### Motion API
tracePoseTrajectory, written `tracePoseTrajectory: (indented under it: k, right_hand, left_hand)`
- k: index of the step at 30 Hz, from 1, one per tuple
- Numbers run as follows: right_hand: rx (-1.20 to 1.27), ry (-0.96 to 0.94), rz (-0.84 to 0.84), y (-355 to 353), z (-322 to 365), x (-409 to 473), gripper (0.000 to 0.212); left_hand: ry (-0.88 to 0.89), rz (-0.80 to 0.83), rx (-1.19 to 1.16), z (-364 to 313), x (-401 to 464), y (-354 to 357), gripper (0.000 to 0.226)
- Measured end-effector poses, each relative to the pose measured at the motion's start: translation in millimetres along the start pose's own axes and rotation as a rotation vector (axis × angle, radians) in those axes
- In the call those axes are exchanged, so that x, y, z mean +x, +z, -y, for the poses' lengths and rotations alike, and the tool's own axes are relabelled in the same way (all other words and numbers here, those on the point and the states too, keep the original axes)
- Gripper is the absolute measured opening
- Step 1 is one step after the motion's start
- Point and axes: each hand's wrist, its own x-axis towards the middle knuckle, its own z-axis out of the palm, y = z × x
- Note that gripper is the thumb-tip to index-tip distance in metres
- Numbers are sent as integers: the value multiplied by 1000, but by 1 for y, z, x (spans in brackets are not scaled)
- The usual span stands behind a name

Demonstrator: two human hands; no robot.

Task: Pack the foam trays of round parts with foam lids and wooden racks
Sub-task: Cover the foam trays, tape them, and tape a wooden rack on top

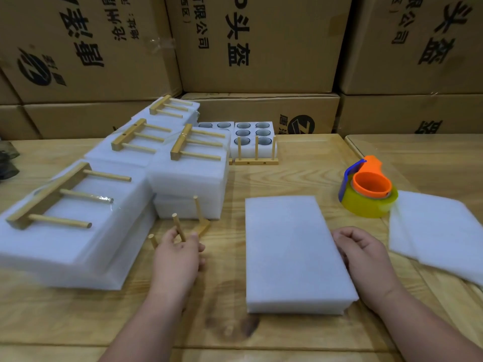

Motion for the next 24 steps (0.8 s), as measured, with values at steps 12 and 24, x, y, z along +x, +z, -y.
tracePoseTrajectory:
  k: [12, 24]
  right_hand:
    - [69, 33, -17, -1, 1, 5, 16]
    - [224, 81, -48, -6, -1, 15, 36]
  left_hand:
    - [538, -7, 193, -32, -44, -33, 25]
    - [1025, 511, 1133, -98, -54, 68, 31]
